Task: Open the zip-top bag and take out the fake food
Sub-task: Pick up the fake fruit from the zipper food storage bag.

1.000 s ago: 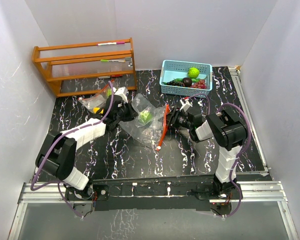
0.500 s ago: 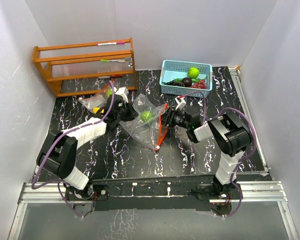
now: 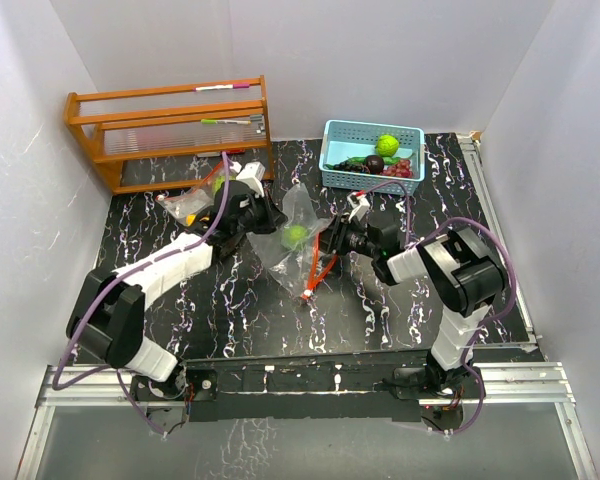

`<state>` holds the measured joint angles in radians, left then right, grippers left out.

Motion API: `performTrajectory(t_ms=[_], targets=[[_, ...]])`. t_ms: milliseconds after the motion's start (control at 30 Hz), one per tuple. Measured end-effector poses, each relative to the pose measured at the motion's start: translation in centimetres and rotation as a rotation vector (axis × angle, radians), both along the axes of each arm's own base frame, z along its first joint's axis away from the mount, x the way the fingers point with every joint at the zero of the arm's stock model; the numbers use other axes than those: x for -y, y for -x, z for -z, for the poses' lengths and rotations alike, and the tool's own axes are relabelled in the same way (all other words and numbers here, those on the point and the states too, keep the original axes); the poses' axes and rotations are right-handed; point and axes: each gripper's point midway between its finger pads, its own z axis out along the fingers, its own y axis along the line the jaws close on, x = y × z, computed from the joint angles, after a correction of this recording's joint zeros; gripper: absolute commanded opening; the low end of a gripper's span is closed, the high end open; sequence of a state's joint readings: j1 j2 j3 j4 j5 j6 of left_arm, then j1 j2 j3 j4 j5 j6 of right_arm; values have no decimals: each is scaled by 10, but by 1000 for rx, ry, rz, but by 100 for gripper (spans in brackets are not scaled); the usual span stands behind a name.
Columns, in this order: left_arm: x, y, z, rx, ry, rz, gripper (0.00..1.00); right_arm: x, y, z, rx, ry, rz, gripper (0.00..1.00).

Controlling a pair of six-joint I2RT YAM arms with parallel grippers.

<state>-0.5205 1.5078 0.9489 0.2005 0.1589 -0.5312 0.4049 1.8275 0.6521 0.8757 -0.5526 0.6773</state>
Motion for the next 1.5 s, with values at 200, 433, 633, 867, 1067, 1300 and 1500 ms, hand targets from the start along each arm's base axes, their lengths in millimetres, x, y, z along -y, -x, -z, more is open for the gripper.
performTrajectory(t_ms=[200, 433, 633, 867, 1067, 1300, 1500], targets=[[6, 9, -25, 84, -8, 36, 0, -6, 5, 1, 1, 4, -16, 45], [4, 11, -2, 50, -48, 26, 0, -7, 6, 10, -15, 14, -20, 46], [2, 10, 26, -9, -90, 12, 0, -7, 5, 15, -14, 25, -23, 51], [0, 7, 38, -38, -93, 1, 0, -7, 5, 27, -35, 40, -25, 55], [3, 6, 39, -34, -81, 24, 0, -6, 6, 29, -33, 53, -29, 55], [7, 15, -29, 149, 5, 66, 0, -8, 9, 33, -38, 66, -40, 55], [-2, 14, -56, 236, 22, 18, 0, -12, 10, 34, -40, 71, -52, 55]])
